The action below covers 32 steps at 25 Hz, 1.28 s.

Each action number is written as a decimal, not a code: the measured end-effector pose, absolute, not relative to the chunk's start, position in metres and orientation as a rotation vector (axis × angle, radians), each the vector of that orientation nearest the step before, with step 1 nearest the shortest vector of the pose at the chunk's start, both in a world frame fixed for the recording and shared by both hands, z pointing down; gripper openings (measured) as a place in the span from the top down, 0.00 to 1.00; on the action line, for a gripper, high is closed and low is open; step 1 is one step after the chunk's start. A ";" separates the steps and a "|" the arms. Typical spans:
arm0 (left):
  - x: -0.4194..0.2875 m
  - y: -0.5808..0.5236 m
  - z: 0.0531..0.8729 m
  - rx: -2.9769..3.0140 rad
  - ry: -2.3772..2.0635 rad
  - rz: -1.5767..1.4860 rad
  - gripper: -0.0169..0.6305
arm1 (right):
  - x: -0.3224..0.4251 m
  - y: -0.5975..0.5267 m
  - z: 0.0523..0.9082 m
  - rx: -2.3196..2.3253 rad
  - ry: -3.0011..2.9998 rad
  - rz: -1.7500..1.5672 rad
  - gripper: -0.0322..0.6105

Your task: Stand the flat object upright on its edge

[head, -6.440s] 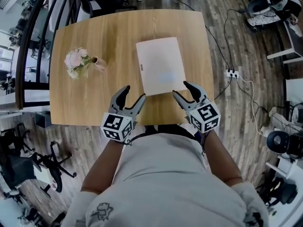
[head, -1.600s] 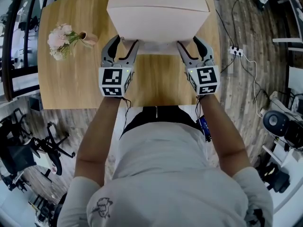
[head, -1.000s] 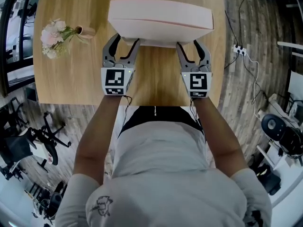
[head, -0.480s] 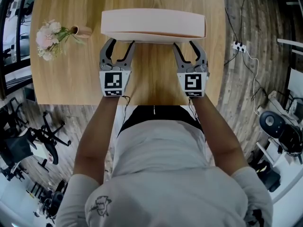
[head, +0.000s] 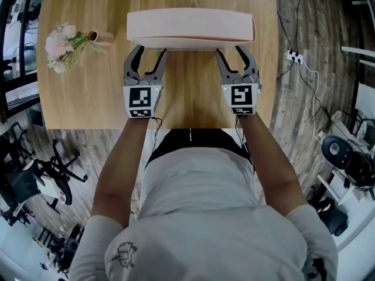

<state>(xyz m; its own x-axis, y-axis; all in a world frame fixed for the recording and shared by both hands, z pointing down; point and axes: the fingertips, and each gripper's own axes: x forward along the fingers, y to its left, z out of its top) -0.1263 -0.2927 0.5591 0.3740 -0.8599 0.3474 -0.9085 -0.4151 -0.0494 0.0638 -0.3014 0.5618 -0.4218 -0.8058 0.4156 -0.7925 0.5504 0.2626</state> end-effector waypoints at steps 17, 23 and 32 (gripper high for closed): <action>-0.148 -0.261 0.538 2.447 -1.609 0.421 0.59 | 0.074 -0.274 0.532 1.392 -2.281 -0.014 0.64; -0.150 -0.230 0.502 2.533 -1.557 0.398 0.59 | 0.067 -0.242 0.503 1.408 -2.322 -0.022 0.71; -0.147 -0.183 0.446 2.646 -1.479 0.286 0.66 | 0.050 -0.194 0.448 1.423 -2.407 -0.073 0.81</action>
<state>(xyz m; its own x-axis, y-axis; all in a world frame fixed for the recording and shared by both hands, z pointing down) -0.1470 -0.1829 0.4456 0.5117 -0.8331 0.2098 -0.8512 -0.5247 -0.0074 0.0499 -0.1938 0.4475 -0.4387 -0.8586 0.2653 -0.8410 0.4963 0.2155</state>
